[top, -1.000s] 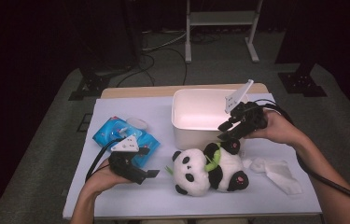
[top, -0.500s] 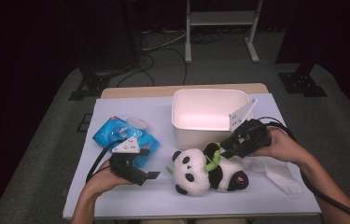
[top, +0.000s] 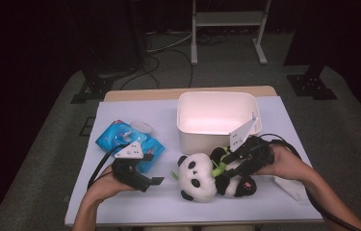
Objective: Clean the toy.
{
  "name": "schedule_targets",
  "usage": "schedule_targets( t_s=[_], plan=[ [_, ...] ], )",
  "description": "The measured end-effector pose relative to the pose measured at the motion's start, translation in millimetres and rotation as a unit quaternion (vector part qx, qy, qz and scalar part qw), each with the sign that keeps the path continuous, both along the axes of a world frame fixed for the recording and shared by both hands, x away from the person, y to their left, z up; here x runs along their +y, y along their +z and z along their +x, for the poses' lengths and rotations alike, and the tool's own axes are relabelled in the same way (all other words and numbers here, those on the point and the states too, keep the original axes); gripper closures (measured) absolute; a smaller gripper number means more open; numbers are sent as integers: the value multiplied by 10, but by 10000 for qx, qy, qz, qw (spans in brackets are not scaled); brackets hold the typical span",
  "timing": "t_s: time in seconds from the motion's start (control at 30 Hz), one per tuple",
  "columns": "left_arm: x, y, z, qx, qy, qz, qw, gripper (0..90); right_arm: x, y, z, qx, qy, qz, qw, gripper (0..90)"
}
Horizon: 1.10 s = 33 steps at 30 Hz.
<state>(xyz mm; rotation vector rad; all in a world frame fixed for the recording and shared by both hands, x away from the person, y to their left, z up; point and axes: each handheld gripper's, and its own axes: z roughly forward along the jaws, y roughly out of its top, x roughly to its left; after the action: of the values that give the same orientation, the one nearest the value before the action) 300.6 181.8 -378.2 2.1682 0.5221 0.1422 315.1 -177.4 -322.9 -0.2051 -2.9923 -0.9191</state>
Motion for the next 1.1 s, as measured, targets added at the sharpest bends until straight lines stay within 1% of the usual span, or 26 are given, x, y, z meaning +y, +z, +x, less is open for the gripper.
schedule_targets(
  t_s=[0.07,0.2,0.27,0.37,0.4,0.43,0.47,0.53,0.67,0.7,0.77,0.87,0.93,1.0,1.1],
  plan=[
    [1,-3,0,4,4,-6,10000,109,30,-19,-14,26,43,-8,10000,504],
    [7,-11,6,13,11,3,10000,109,91,-59,-11,-10,87,-39,10000,494],
    [12,-12,8,20,6,3,10000,109,98,-62,4,36,52,4,10000,494],
    [14,-18,11,30,28,-13,10000,109,113,-62,11,35,54,66,10000,472],
    [13,-19,11,33,24,-9,10000,109,124,-59,-1,6,51,27,10000,466],
    [14,-20,11,31,22,3,10000,109,134,-60,-3,-15,78,51,10000,454],
    [14,-20,11,33,26,4,10000,109,149,-60,-6,22,106,38,9999,443],
    [13,-18,8,26,26,10,10000,109,176,-72,-12,-16,128,-6,9999,433],
    [20,-7,4,15,36,-11,10000,109,209,-94,11,-17,141,-45,9999,451],
    [22,-7,5,13,33,-12,10000,109,222,-102,17,7,126,-85,9999,482],
    [28,-11,11,16,43,-8,10000,109,240,-108,25,-46,182,-104,9998,521],
    [29,-17,11,26,44,-9,10000,109,263,-100,45,-38,164,-137,9998,598],
    [30,-18,13,24,50,-7,10000,109,275,-90,53,-83,191,-105,9997,663],
    [34,-17,13,24,43,-3,10000,109,283,-80,55,-130,189,-135,9996,702],
    [44,-13,16,10,54,-9,10000,109,278,-64,68,-126,181,-107,9997,727]
  ],
)
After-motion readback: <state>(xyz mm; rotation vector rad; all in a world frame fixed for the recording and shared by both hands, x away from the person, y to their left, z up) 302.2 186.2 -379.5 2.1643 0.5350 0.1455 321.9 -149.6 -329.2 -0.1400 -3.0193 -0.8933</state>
